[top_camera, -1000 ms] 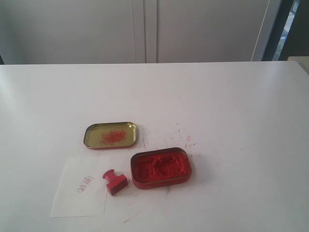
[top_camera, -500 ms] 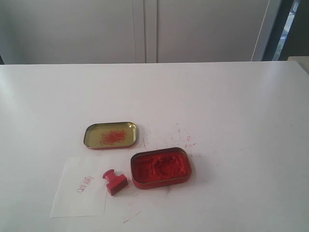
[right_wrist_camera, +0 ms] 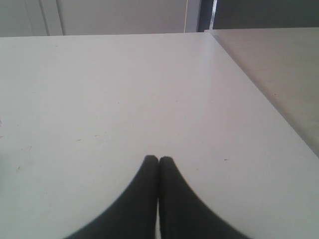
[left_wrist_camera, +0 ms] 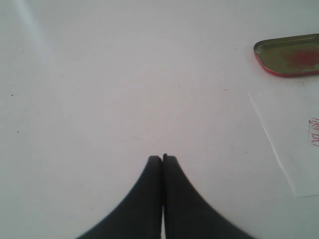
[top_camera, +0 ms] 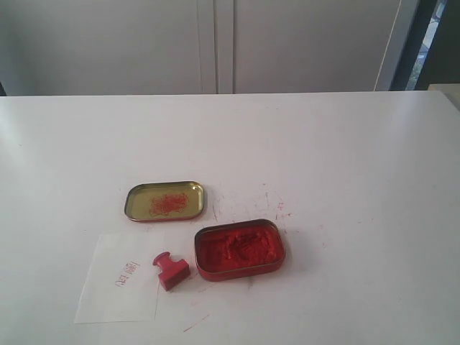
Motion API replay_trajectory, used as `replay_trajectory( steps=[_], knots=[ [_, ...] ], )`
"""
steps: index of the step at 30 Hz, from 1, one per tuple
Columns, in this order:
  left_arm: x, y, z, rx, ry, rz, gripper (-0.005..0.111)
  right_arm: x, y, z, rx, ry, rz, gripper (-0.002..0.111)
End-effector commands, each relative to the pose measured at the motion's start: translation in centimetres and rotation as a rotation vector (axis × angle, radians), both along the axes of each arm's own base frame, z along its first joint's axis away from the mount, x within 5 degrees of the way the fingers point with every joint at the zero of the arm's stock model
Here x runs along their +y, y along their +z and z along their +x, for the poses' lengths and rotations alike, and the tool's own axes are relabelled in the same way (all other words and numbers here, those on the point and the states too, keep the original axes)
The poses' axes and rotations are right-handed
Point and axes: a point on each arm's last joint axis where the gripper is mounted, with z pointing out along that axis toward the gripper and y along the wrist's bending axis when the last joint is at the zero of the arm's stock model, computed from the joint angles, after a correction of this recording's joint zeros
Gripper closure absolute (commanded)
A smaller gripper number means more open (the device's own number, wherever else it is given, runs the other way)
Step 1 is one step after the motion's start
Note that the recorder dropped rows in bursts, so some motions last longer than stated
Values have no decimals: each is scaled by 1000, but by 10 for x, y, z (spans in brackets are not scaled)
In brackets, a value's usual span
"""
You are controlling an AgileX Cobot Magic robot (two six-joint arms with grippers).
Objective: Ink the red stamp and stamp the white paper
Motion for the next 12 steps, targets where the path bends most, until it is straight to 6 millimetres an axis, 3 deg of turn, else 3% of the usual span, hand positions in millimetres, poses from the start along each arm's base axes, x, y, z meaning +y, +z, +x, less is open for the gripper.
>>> replay_trajectory(
  steps=[1,12],
  knots=[
    [0,-2,0,-2,2,-7,107,0,0,0,-14,4,-1,108],
    [0,2,2,-49,7,-8,107,0,0,0,-14,4,-1,108]
  ],
)
